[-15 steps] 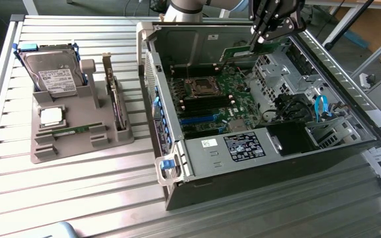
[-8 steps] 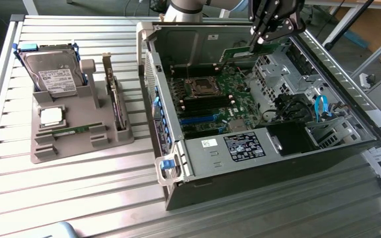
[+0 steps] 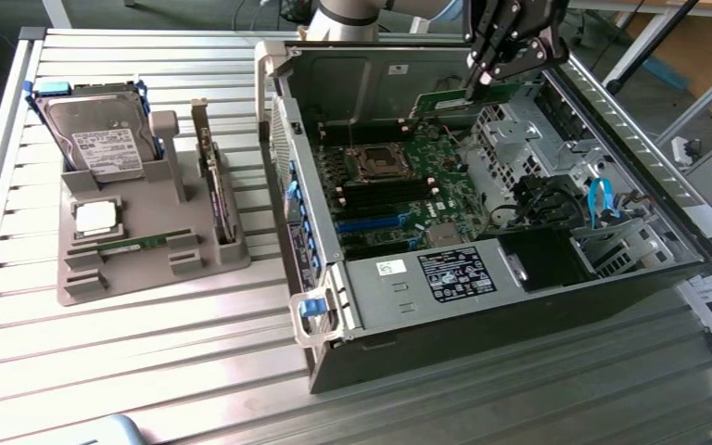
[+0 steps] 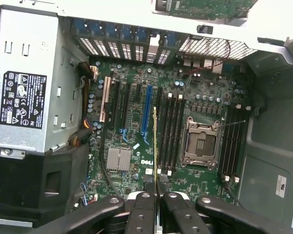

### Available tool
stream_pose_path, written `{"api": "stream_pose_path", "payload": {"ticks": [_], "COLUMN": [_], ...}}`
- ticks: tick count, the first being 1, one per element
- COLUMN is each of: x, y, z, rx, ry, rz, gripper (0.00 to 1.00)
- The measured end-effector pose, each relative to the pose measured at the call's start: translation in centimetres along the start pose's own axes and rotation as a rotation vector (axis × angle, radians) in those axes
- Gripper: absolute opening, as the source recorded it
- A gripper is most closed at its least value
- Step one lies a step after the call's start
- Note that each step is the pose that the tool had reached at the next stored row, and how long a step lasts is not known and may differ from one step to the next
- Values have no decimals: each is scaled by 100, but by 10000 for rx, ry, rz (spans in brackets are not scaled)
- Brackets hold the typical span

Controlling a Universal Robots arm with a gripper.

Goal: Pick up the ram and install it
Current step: 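Insert the ram into the slot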

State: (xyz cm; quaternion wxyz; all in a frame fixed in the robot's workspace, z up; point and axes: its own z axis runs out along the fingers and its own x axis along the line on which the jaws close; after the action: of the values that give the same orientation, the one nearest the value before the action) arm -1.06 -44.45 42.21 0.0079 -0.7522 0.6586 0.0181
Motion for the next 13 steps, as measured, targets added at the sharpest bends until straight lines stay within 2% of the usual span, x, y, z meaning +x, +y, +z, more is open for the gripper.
{"api": "stream_pose_path", "payload": {"ticks": [13], "x": [2], "y": [-2], "z": [48], "rx": [0], "ry": [0], "rz": [1], "gripper": [13]}}
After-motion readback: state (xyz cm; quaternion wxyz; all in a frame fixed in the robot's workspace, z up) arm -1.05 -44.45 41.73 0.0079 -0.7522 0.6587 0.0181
